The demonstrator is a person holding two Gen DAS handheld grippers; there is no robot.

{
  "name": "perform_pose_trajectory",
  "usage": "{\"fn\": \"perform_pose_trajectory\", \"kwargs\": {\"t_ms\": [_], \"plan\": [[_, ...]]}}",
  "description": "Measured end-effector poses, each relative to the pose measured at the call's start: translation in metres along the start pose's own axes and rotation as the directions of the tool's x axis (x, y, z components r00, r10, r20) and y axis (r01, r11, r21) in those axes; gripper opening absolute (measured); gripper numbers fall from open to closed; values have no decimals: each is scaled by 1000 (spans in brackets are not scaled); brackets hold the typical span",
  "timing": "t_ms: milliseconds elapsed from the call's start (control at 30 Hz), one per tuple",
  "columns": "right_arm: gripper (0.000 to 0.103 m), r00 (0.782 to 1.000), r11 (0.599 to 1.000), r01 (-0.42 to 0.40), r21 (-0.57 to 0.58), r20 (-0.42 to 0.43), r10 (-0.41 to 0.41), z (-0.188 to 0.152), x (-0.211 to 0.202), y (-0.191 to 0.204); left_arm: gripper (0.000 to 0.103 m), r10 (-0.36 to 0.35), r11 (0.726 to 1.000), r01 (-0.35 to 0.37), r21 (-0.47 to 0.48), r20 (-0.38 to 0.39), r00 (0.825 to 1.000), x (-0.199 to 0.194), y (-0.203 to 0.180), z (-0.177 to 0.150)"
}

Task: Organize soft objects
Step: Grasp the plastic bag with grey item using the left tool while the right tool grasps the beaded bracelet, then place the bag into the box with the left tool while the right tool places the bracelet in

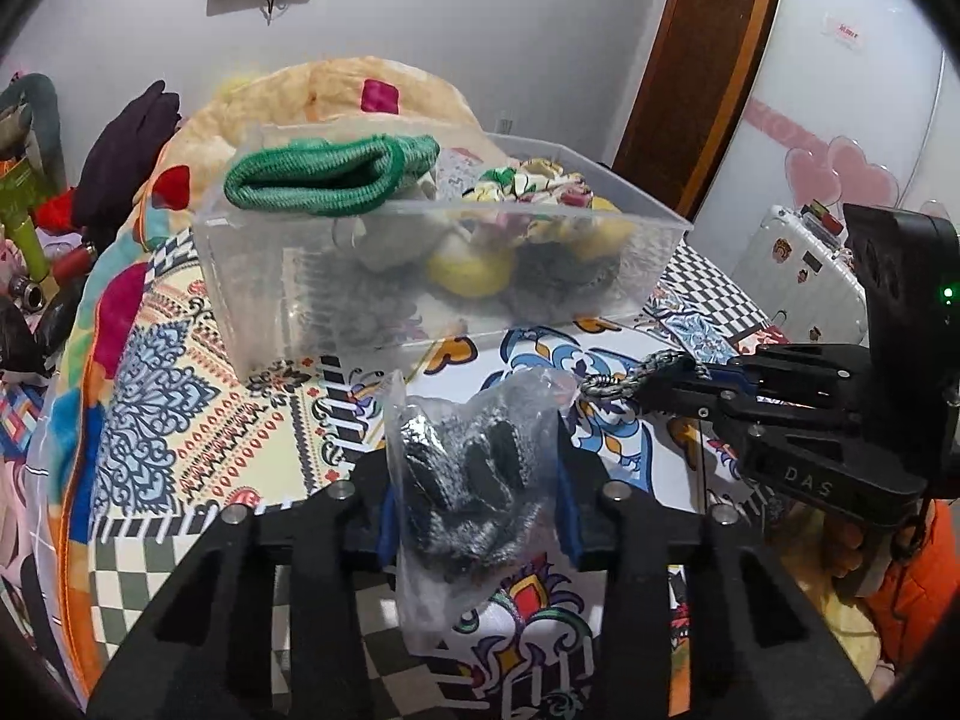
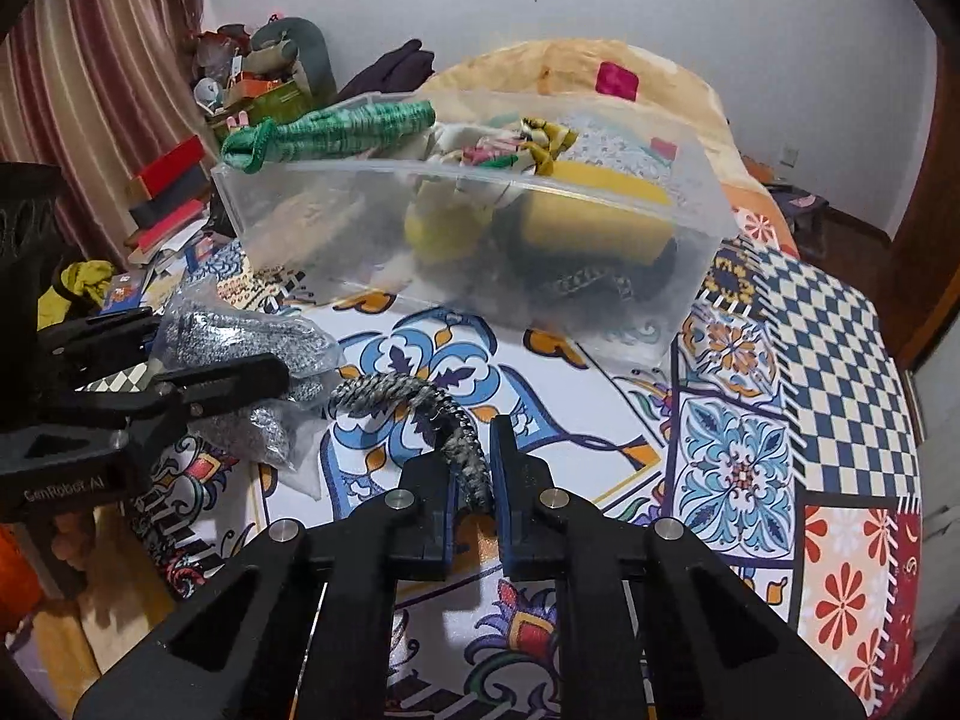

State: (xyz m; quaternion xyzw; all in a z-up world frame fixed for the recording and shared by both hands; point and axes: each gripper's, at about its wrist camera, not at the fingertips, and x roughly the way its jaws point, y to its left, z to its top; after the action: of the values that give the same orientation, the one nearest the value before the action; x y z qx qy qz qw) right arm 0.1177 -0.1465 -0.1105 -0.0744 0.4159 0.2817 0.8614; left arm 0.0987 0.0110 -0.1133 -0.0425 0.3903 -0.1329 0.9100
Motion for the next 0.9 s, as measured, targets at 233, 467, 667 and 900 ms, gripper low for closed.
{"fn": "perform_pose_trajectory", "kwargs": {"t_ms": [233, 467, 667, 900], "plan": [[9, 998, 1000, 2, 4, 57, -2, 3, -16, -4, 37, 16, 1000, -16, 3, 64, 998, -18, 0, 14], [9, 990, 1000, 16, 0, 143, -16, 19, -40, -7, 37, 26, 999, -31, 26, 181, 983, -50, -6, 41], [9, 973, 1000, 31, -4, 227, -29, 44, -59, -11, 37, 36, 999, -44, 25, 274, 961, -68, -4, 71], [21, 988, 1000, -20, -5, 154, 20, 51, -44, -15, 37, 90, 995, -101, 19, 301, 949, -57, 3, 96]]}}
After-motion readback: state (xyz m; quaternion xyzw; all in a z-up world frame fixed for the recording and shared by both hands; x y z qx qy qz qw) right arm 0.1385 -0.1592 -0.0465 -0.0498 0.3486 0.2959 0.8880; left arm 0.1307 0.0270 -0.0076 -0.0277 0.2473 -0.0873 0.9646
